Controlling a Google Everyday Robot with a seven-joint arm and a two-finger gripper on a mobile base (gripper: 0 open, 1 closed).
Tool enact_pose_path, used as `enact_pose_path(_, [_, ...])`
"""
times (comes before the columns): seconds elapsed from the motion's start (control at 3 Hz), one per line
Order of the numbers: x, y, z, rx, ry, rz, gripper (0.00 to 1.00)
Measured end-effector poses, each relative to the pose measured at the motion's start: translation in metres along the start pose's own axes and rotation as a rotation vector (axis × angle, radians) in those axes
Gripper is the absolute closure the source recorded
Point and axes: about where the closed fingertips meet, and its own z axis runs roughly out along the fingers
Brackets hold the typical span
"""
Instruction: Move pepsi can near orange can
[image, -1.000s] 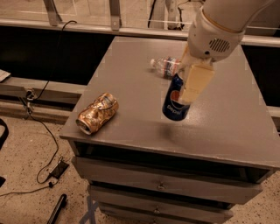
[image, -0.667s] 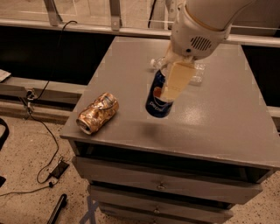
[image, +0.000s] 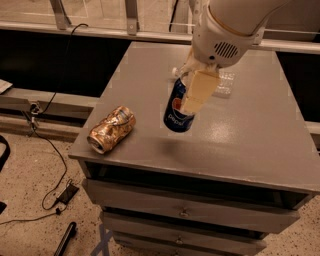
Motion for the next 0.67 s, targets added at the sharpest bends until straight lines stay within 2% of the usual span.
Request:
enact_pose_path(0.33, [-0.005, -0.002, 0.005, -0.016, -0.009, -0.038, 1.00])
enact_pose_path(0.67, [-0.032, -0.020, 0.041, -0.014, -0.022, -0.114, 1.00])
